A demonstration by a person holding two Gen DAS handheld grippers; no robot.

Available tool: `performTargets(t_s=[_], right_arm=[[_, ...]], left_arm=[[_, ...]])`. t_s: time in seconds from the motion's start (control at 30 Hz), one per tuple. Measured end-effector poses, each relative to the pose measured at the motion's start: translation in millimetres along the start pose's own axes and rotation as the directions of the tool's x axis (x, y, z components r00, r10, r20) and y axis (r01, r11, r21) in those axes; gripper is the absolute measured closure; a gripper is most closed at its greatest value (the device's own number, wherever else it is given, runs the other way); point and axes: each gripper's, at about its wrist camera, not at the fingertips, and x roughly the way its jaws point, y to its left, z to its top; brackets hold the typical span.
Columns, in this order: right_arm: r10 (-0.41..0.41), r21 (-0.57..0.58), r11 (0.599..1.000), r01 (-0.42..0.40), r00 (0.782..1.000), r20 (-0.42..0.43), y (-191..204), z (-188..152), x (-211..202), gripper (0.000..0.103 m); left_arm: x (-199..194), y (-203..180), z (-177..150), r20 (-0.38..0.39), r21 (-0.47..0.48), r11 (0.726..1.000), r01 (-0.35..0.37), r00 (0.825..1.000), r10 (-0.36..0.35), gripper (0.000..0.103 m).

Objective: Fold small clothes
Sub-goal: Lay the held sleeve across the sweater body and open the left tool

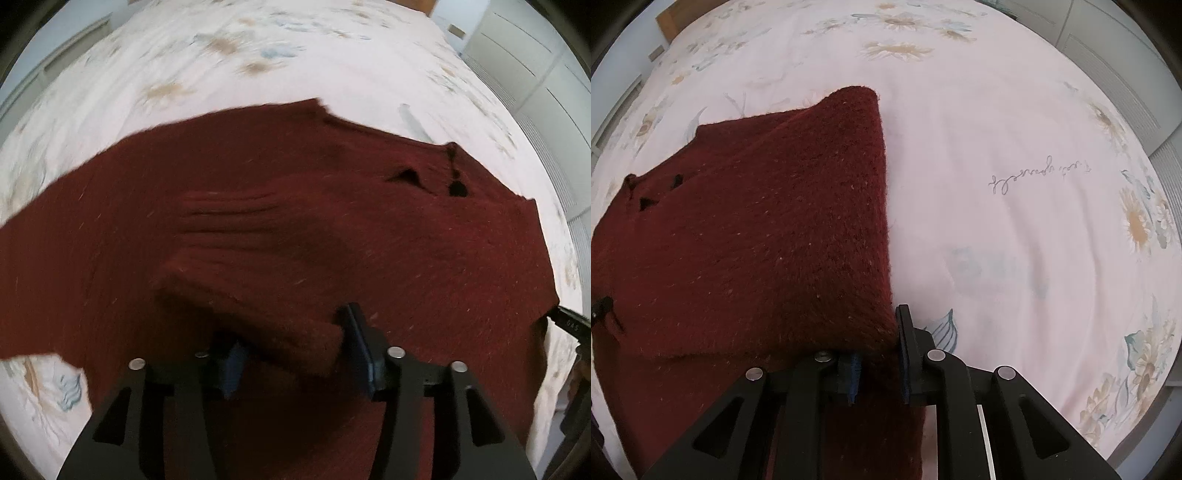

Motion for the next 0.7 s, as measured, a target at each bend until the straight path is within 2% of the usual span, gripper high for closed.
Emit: performTargets(t_s=[0.07,0.13,0.2,0.27,0.33,0.47,0.53,0.7], right_arm=[[0.000,-0.006,1.000,0.000,1.000,0.001,-1,0,-3,0.084],[-0.007,-0.013,1.000,0.007,1.000,0.000,-2,-2,-6,0.080],[-0.015,-0.021,1.000,0.015,1.000,0.005,-1,-3,-11,0.077],[-0.026,-0.026,0.999,0.026,1.000,0.011,-4,-8,-16,0.067],[-0.041,-0.029,0.999,0.042,0.999,0.024,-6,-12,-22,0.049],[-0.032,-0.020,0.999,0.033,0.999,0.029,-11,-16,-30,0.042],[-0.028,-0.015,0.999,0.029,0.999,0.032,-17,-20,-37,0.030],[-0.031,-0.015,0.999,0.032,0.999,0.026,-22,-27,-38,0.027]], left_arm=[[-6,9,-1,-0.021,-0.022,1.000,0.003,1.000,-0.003,0.043],[-12,16,-2,-0.034,-0.019,0.999,-0.027,0.999,0.026,0.042],[-22,22,-3,-0.026,0.007,0.999,-0.052,0.998,0.052,0.032],[-32,31,-4,-0.008,0.008,0.999,-0.052,0.999,0.052,0.011],[-43,39,2,0.011,-0.005,0.999,-0.044,0.999,0.044,0.001],[-48,54,15,0.028,-0.035,0.999,-0.035,0.999,0.036,0.001],[-39,57,24,0.009,-0.047,0.999,-0.020,1.000,0.020,0.001],[0,51,36,-0.081,-0.056,0.998,0.003,0.997,-0.007,0.001]])
